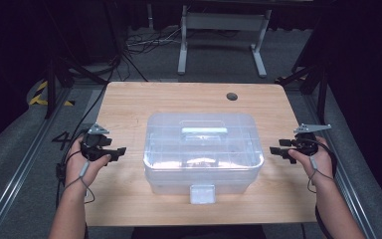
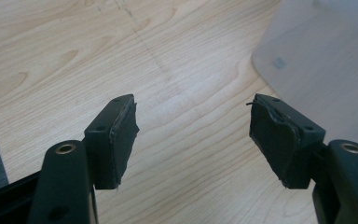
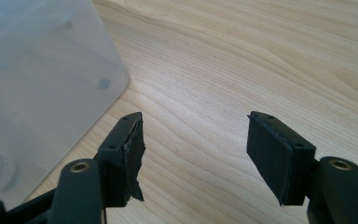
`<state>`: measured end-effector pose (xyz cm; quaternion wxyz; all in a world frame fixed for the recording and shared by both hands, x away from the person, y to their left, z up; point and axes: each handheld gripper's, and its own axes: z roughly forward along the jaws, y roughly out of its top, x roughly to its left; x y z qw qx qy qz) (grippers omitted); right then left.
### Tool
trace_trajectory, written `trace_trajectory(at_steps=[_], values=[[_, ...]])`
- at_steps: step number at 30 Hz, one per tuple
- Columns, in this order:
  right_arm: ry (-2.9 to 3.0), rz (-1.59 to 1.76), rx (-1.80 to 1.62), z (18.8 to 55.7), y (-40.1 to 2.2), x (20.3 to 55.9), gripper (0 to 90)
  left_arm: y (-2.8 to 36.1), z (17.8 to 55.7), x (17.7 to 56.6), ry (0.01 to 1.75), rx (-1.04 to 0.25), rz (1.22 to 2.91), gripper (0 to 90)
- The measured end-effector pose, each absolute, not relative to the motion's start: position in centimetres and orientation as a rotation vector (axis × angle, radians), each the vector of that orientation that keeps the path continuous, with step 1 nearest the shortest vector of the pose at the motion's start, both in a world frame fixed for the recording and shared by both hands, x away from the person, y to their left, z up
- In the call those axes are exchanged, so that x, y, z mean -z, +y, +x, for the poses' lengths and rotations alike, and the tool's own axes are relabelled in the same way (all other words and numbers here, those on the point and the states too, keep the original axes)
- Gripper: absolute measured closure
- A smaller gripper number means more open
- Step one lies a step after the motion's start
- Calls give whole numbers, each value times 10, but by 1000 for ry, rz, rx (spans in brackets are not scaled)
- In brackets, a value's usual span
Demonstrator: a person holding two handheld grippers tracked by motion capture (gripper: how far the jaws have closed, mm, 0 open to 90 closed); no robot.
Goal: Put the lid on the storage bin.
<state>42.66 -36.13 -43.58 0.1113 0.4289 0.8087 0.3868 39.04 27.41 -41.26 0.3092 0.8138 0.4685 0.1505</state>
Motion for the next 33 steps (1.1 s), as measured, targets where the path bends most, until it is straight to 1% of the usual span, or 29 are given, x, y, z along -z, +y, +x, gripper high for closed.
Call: trace_trajectory(at_steps=[10,21,25,29,33], values=[[2358,1233,-1131,433,-359,461,341,270,394,430,1229,-363,2183,313],[2356,1207,-1104,433,-353,475,322,268,395,444,1222,-358,2213,305],[2366,1194,-1093,432,-347,479,303,266,394,448,1215,-332,2243,269],[2373,1179,-1076,432,-343,480,288,266,393,450,1185,-344,2269,232],[2386,1167,-1058,432,-341,481,270,266,391,451,1201,-342,2255,212]])
